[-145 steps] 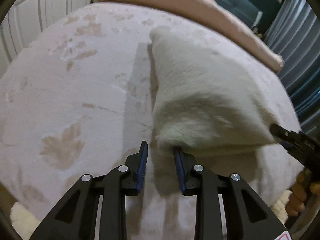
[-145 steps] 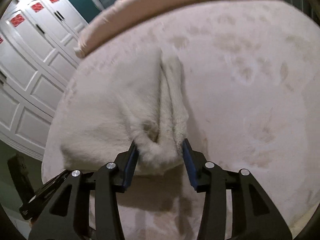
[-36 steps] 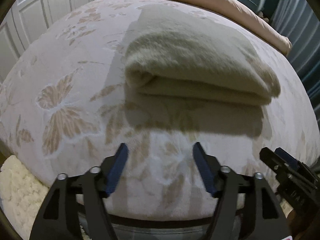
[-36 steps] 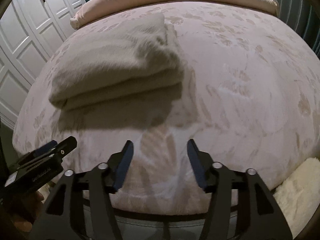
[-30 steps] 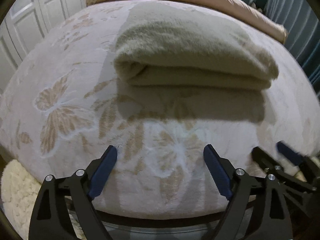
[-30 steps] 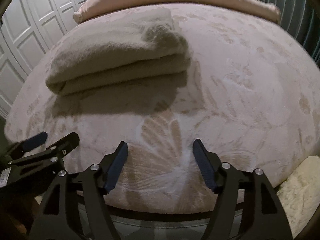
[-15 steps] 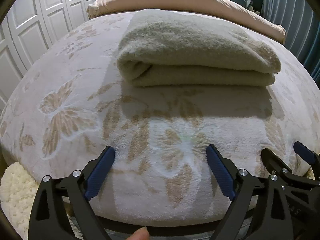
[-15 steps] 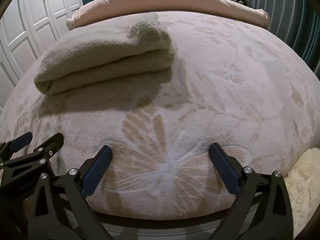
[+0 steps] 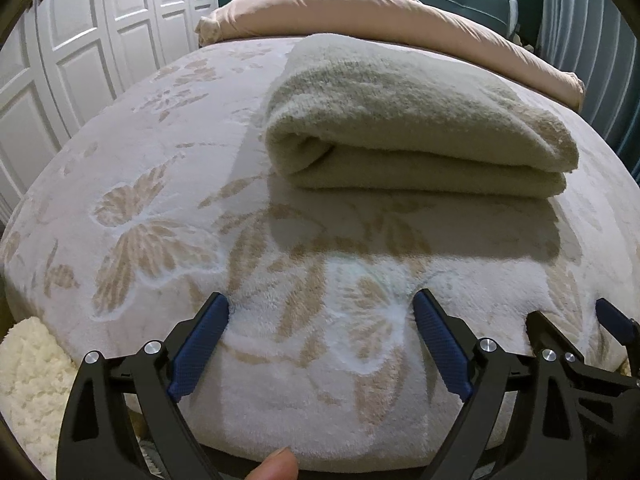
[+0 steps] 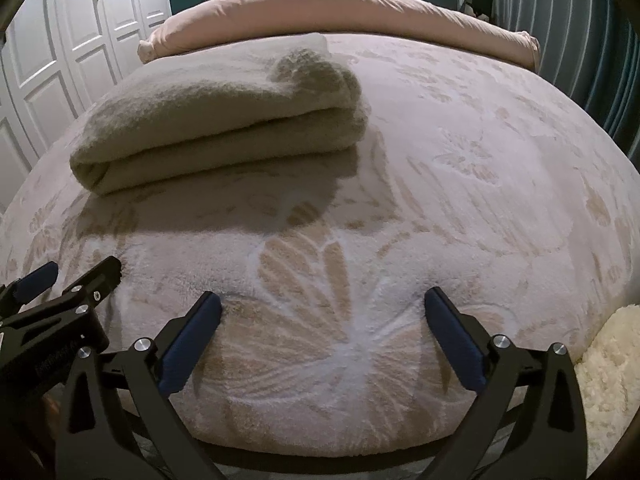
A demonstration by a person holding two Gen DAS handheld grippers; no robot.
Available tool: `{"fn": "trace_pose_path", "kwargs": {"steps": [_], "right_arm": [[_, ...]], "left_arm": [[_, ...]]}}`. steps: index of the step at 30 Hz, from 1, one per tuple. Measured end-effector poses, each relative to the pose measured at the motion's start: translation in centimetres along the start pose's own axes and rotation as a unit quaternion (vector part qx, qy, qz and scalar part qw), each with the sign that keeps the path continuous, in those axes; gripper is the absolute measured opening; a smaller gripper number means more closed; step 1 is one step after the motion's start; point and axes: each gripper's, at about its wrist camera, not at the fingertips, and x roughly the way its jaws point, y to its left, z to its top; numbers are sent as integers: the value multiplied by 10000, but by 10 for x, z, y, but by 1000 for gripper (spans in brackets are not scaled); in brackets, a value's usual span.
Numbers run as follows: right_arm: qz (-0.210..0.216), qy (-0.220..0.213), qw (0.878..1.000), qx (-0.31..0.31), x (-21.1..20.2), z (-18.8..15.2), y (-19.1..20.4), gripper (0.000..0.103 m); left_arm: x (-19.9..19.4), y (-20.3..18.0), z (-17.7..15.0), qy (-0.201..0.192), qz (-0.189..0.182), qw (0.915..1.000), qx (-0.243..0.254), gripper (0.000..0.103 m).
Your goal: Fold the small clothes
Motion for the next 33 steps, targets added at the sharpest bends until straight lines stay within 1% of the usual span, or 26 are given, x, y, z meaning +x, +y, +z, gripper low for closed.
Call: {"fn": "trace_pose_path", "kwargs": {"steps": [5,33], "right_arm": [[13,-70,10000,-7,0,0,-1,98],[19,-103,9999,34,-2,-3,0,98]], "left_arm": [[1,1,0,-37,25,10000,3,92],[2,-2,4,-27,131,9999,-88,92]]}}
